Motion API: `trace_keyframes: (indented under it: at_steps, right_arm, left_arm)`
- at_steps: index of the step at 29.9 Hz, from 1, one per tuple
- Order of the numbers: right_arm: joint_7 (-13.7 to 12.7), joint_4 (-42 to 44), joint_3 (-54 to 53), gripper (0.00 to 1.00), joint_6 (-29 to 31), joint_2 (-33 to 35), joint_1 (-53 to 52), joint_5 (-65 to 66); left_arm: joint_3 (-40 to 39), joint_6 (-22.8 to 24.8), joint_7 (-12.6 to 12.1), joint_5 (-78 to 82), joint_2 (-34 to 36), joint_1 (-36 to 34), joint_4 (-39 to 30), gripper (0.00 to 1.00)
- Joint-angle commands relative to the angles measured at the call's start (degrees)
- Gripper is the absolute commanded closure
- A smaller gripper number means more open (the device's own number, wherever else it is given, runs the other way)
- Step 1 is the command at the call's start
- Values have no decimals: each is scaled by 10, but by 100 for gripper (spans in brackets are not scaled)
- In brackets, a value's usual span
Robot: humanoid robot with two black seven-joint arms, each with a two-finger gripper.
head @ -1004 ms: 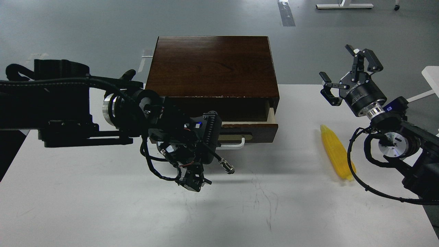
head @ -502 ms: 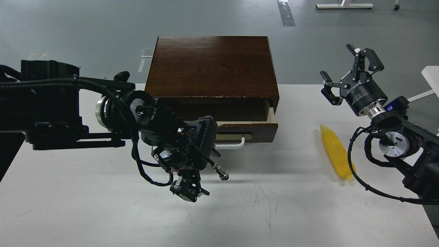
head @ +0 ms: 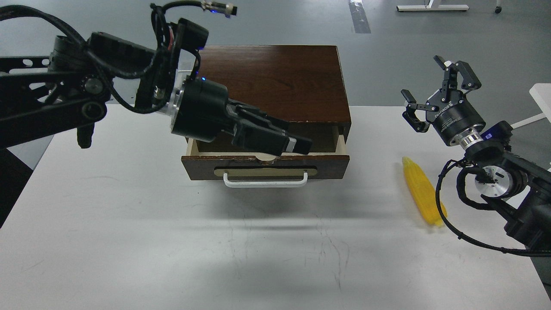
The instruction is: Put corn in drawer with both arms
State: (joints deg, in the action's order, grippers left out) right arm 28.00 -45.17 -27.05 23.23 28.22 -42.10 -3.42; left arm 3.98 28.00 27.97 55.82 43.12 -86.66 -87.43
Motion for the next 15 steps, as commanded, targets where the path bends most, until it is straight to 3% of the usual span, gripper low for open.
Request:
trace_keyframes:
  at_steps: [1, 10, 15]
  right_arm:
    - [0, 1, 2, 0, -1, 0, 0, 0]
    - [0, -3, 9, 0, -19, 0, -3, 8]
    - [0, 1, 63, 0, -27, 5, -38, 54]
  left_arm:
    - [0, 0, 0, -192, 15, 39, 66, 2]
    - [-1, 0, 0, -398, 35, 90, 194, 2]
    - [-41, 0, 0, -485, 21, 170, 271, 2]
